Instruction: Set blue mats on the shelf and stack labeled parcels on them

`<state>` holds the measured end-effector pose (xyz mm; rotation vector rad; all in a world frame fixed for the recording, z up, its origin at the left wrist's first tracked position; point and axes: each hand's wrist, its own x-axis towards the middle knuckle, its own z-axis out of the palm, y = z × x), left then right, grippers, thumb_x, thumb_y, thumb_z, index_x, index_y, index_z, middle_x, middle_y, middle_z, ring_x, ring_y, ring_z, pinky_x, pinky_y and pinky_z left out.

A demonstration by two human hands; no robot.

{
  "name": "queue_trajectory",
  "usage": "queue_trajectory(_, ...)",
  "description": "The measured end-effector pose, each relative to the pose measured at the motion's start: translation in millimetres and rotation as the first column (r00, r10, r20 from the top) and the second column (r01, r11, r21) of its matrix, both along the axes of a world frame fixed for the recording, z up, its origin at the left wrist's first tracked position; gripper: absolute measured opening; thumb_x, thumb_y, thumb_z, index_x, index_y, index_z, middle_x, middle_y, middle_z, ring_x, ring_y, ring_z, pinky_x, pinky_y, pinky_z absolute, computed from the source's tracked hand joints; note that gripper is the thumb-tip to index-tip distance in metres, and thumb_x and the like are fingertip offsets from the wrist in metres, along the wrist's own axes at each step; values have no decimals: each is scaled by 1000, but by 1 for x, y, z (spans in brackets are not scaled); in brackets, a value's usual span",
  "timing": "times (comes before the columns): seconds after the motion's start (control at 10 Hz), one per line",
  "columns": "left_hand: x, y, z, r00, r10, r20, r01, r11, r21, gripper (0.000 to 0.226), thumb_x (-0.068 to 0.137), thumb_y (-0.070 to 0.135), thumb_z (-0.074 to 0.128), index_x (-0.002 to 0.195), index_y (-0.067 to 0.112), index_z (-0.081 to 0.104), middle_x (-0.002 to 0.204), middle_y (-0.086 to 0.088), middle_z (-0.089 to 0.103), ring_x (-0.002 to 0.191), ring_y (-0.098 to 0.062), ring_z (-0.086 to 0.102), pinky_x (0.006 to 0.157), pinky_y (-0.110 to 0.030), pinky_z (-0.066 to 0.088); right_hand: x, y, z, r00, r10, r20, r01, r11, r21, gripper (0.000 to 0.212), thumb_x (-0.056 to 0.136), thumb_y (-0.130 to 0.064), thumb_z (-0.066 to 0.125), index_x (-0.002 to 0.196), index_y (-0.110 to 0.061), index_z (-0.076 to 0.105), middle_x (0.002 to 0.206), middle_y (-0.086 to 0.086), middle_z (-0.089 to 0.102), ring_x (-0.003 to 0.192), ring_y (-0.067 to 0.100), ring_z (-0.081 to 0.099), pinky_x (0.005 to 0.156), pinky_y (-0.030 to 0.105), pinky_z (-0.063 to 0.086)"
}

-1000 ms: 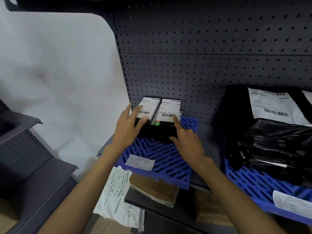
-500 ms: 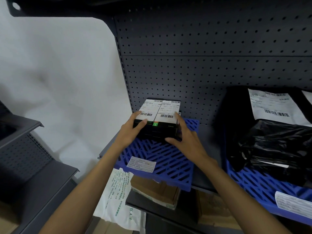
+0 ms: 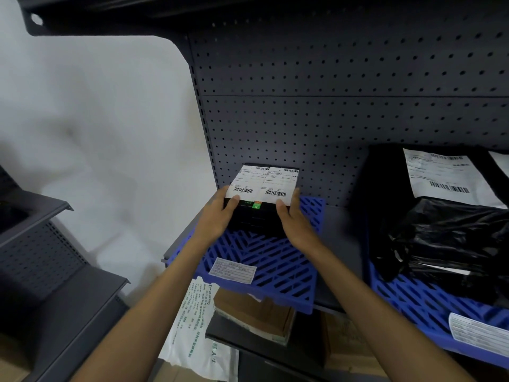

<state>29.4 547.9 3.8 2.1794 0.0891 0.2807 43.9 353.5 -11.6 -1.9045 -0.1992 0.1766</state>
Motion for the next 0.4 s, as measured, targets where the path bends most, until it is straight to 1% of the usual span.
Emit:
queue_trajectory(0.1,-3,-1,3,1000,-19,-15,20,998,60,40,105,38,38,143,27,41,124,6,57,103,-15,53,83,-26,37,-1,3,1,1000,-4,2,4,1000,-23,75,102,-54,27,153,-28,-21,164,-5,12,148,23,22,116,36,21)
queue_trajectory(0.2,-8,0,11,999,-40,-26,43,990,137,42,105,40,37,143,24,40,135,-2,57,110,-22,55,86,-28,40,0,-3,6,999,35,19,-32,994,-108,78,100,-58,26,153,-25,-20,164,-5,9,149,22,20,117,37,20)
queue_trajectory(0.3,-15,-3,17,1000,-11,-19,17,949,316,55,104,42,37,152,17,29,154,-5,39,133,-28,45,103,-39,41,1,-12,12,996,63,60,-51,983,-179,80,99,-60,28,156,-21,-14,165,-2,3,151,20,12,122,42,17)
queue_trajectory(0.4,-31,-12,26,998,-3,63,-30,857,515,56,104,40,40,153,18,28,160,-1,27,141,-23,36,104,-48,44,-12,-25,23,978,96,184,-54,974,-221,74,101,-51,37,158,-18,3,165,-1,6,151,18,10,122,40,15)
